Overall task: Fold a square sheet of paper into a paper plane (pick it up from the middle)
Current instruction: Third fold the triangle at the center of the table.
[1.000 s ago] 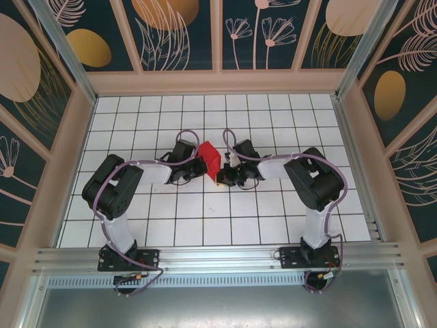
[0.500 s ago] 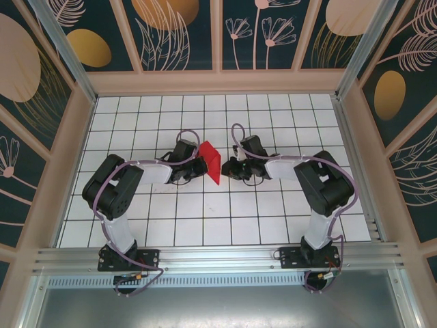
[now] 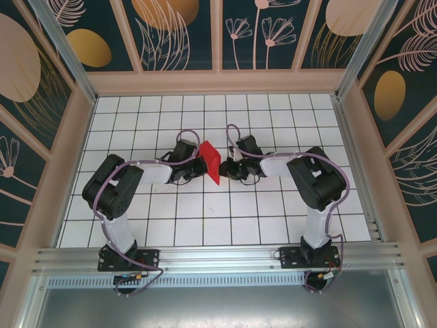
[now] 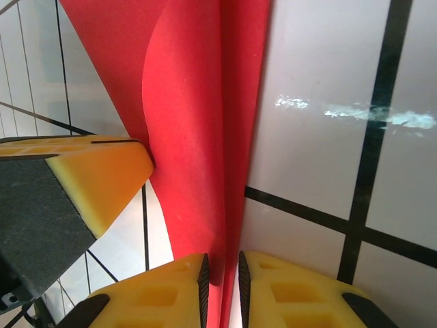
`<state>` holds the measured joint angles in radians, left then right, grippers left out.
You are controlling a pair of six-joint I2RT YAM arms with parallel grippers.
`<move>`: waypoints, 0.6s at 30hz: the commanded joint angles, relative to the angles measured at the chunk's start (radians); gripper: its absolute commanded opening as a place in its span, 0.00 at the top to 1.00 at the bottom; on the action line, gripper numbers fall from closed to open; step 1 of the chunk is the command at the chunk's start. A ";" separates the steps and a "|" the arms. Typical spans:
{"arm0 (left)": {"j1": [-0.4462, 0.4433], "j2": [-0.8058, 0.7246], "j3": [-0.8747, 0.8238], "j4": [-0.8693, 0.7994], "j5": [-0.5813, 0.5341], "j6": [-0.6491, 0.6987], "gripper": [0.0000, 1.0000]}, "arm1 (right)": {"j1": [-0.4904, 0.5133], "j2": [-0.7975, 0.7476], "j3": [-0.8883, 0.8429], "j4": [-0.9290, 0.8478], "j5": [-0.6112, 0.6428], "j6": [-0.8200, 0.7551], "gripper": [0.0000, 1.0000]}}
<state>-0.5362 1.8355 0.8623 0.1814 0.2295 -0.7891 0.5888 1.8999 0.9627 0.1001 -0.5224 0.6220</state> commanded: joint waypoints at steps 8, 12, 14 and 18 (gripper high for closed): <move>0.006 0.033 -0.009 -0.100 -0.066 0.019 1.00 | 0.015 0.037 0.037 -0.010 -0.038 -0.028 0.83; 0.005 0.028 -0.009 -0.098 -0.065 0.017 1.00 | 0.022 0.044 0.041 -0.020 -0.016 -0.025 0.84; 0.005 0.020 -0.007 -0.099 -0.064 0.016 0.98 | 0.025 0.045 0.042 -0.028 0.001 -0.017 0.85; 0.005 -0.017 0.009 -0.093 -0.062 0.012 0.93 | 0.037 0.054 0.059 -0.080 0.079 0.009 0.85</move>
<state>-0.5362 1.8320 0.8642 0.1776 0.2226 -0.7895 0.6048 1.9190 0.9916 0.0696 -0.5022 0.6125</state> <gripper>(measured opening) 0.075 0.152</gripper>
